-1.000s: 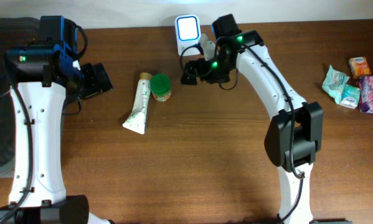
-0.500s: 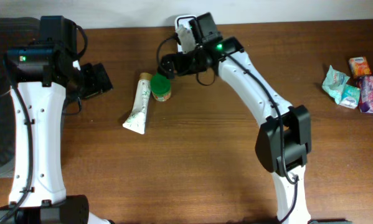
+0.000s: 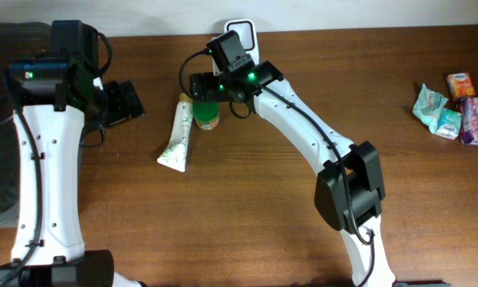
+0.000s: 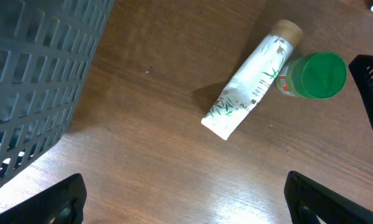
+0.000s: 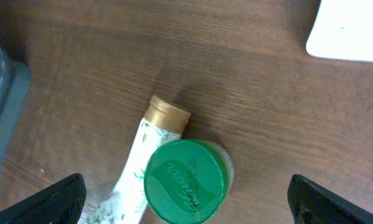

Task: Scan the item barcode
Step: 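Reach the right gripper to the green-capped jar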

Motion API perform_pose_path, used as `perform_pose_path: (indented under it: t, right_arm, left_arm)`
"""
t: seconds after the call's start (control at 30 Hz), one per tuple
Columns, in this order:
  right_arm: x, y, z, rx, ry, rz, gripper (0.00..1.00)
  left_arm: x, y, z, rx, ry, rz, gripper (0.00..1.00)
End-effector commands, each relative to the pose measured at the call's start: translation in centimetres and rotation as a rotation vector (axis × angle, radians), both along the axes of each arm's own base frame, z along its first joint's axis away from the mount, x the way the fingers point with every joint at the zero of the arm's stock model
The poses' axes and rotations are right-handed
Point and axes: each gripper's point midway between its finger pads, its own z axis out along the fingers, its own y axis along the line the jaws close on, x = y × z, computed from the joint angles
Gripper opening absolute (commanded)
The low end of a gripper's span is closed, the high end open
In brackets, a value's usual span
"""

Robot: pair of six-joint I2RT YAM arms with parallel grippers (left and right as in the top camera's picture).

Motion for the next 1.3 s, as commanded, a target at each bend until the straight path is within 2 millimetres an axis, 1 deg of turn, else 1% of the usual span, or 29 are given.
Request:
perform_pose_path:
  t: [0.0, 0.03, 0.13, 0.23, 0.3, 0.43, 0.53, 0.63, 0.73, 0.83, 0.87, 0.9, 0.97, 1.03, 1.1, 1.13, 1.17, 1.23, 1.27]
  right_arm:
    - [-0.1, 0.4, -1.1, 0.058, 0.074, -0.103, 0.99]
    - [-0.5, 0.8, -1.1, 0.075, 0.091, -0.079, 0.99]
    - [-1.0, 0.4, -1.7, 0.051, 0.117, -0.085, 0.99]
    - [-1.5, 1.0, -2.5, -0.033, 0.057, 0.054, 0.99]
    - [-1.2, 0.9, -2.5, -0.049, 0.043, 0.035, 0.99]
    - [-0.8, 1.6, -2.5, -0.046, 0.010, 0.037, 0.99]
    - [0.2, 1.3, -4.1, -0.115, -0.030, -0.010, 0.99]
    - [0.2, 1.8, -5.7, -0.122, -0.019, -0.002, 0.99]
    - [-0.2, 2.4, -6.6, -0.129, -0.011, 0.009, 1.00]
    - [-0.3, 2.4, -7.3, -0.138, -0.002, 0.011, 0.97]
    - [-0.3, 2.4, -7.7, -0.143, 0.005, 0.012, 0.93]
    - [-0.4, 2.3, -8.2, -0.149, 0.014, 0.012, 0.86]
    - [-0.7, 2.5, -9.0, -0.168, 0.019, 0.034, 0.86]
    - [-1.2, 2.9, -9.8, -0.209, 0.004, 0.104, 0.85]
    - [-1.4, 3.1, -9.8, -0.233, -0.015, 0.139, 0.85]
    - [-1.2, 2.9, -9.8, -0.247, -0.024, 0.127, 0.82]
    - [-0.9, 2.5, -9.8, -0.264, -0.032, 0.114, 0.76]
    - [-0.9, 2.4, -9.7, -0.266, -0.034, 0.110, 0.73]
    - [-0.8, 2.5, -9.6, -0.265, -0.035, 0.111, 0.70]
  left_arm:
    - [-0.3, 0.4, 0.6, 0.006, -0.018, 0.015, 0.99]
    - [-0.3, 0.4, 0.6, 0.006, -0.018, 0.015, 0.99]
    - [-0.3, 0.4, 0.6, 0.006, -0.018, 0.015, 0.99]
    - [-0.3, 0.4, 0.6, 0.006, -0.018, 0.015, 0.99]
    - [-0.3, 0.4, 0.6, 0.006, -0.018, 0.015, 0.99]
    - [-0.3, 0.4, 0.6, 0.006, -0.018, 0.015, 0.99]
    - [-0.3, 0.4, 0.6, 0.006, -0.018, 0.015, 0.99]
    - [-0.3, 0.4, 0.6, 0.006, -0.018, 0.015, 0.99]
    - [-0.3, 0.4, 0.6, 0.006, -0.018, 0.015, 0.99]
    - [-0.3, 0.4, 0.6, 0.006, -0.018, 0.015, 0.99]
    - [-0.3, 0.4, 0.6, 0.006, -0.018, 0.015, 0.99]
    - [-0.3, 0.4, 0.6, 0.006, -0.018, 0.015, 0.99]
    - [-0.3, 0.4, 0.6, 0.006, -0.018, 0.015, 0.99]
    - [-0.3, 0.4, 0.6, 0.006, -0.018, 0.015, 0.99]
    - [-0.3, 0.4, 0.6, 0.006, -0.018, 0.015, 0.99]
    - [-0.3, 0.4, 0.6, 0.006, -0.018, 0.015, 0.99]
    - [-0.3, 0.4, 0.6, 0.006, -0.018, 0.015, 0.99]
    - [-0.3, 0.4, 0.6, 0.006, -0.018, 0.015, 0.99]
    - [-0.3, 0.4, 0.6, 0.006, -0.018, 0.015, 0.99]
